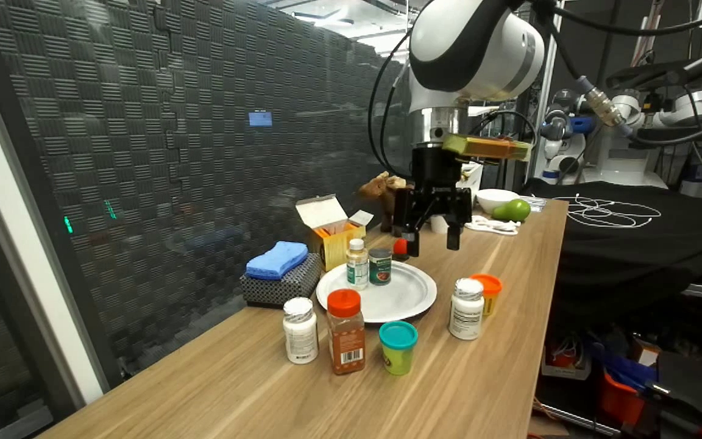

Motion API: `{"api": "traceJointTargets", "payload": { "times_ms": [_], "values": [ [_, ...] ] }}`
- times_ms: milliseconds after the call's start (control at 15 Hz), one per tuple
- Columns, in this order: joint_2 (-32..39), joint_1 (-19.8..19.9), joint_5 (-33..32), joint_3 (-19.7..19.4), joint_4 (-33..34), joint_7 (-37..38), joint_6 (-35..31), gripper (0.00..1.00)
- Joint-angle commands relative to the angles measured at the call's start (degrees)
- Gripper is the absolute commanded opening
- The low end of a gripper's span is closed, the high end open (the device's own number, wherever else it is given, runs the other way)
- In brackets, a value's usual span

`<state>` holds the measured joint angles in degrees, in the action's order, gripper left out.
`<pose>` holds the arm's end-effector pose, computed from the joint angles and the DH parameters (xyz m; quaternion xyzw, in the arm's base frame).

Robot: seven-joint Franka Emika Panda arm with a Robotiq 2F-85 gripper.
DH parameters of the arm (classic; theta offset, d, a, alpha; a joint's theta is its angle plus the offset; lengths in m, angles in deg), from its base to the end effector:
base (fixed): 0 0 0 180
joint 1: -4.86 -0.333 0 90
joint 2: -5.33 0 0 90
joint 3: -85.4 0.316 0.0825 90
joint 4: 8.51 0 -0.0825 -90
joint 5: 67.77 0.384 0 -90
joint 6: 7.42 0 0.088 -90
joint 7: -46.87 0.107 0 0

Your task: Put all the containers on the white plate

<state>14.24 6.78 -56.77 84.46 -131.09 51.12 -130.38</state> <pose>0.5441 -0.0191 0.3215 -0.9872 0.1194 0.0749 0.0741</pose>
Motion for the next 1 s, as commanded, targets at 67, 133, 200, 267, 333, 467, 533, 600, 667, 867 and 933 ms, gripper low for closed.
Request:
{"api": "traceJointTargets", "payload": {
  "times_ms": [67, 133, 200, 267, 333, 467, 533, 600, 667, 867, 933],
  "values": [
    [-5.13, -0.93, -1.03, -0.27, -8.9, 7.58, -7.92, 1.0],
    [-5.13, -1.11, -1.91, -0.25, -10.03, 8.98, -9.55, 1.0],
    [-4.78, -1.29, -2.91, -0.25, -10.89, 10.58, -11.21, 1.0],
    [-4.38, -1.52, -4.23, -0.28, -11.58, 12.25, -12.72, 1.0],
    [-3.85, -1.84, -5.49, -0.21, -12.04, 13.77, -13.58, 1.0],
    [-3.7, -2.6, -8.64, -0.15, -13.35, 17.04, -15.37, 1.0],
    [-3.93, -3.09, -10.7, -0.21, -13.98, 19.17, -16.24, 1.0],
    [-4.18, -3.51, -12.64, -0.29, -14.59, 21.12, -16.94, 1.0],
    [-4.69, -3.95, -14.57, -0.38, -15.19, 23.39, -17.65, 1.0],
    [-5.94, -4.95, -18.68, -0.35, -16.41, 28.89, -18.33, 1.0],
    [-6.38, -5.15, -19.7, -0.32, -16.87, 30.52, -18.57, 1.0]
  ]
}}
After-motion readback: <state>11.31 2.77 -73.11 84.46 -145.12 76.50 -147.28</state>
